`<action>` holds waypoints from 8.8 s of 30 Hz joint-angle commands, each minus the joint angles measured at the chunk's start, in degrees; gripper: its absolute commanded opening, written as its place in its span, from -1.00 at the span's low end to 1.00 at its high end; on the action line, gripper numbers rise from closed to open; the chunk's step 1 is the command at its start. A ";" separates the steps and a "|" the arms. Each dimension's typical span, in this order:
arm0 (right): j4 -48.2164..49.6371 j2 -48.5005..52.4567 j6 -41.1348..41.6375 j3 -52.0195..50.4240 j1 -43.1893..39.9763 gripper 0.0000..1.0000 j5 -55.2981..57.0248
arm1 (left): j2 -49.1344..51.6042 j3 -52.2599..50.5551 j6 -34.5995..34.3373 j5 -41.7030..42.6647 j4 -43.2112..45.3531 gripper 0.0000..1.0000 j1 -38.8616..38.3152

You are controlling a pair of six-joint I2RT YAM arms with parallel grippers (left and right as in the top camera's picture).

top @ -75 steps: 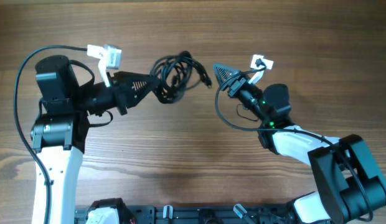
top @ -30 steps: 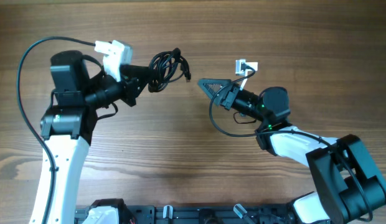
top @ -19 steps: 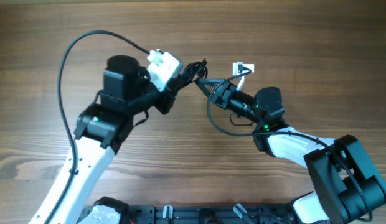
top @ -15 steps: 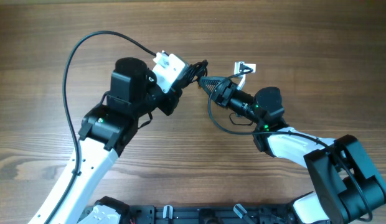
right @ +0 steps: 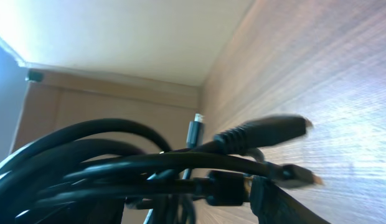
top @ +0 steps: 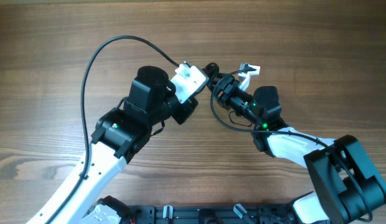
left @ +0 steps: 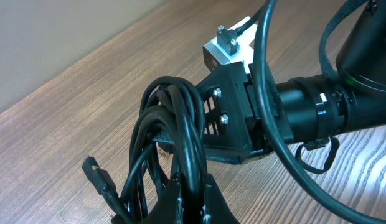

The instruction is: Untangle cables

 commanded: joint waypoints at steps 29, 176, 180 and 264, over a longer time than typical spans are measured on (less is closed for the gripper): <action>-16.87 -0.59 -9.03 0.48 2.60 0.27 -5.42 | -0.22 1.05 -22.25 -17.49 17.57 -0.92 -0.85; -3.39 -0.92 -63.43 0.48 2.01 -0.91 -2.64 | -5.46 1.03 -24.30 -3.69 -2.14 0.09 6.67; -2.34 -1.33 -63.43 0.48 2.01 -0.92 -6.78 | -3.52 1.03 -19.58 -8.28 -6.69 0.38 6.67; -6.01 -5.77 -17.18 0.48 -3.98 0.99 -8.76 | -0.42 1.05 -20.61 47.32 -6.29 -0.92 29.86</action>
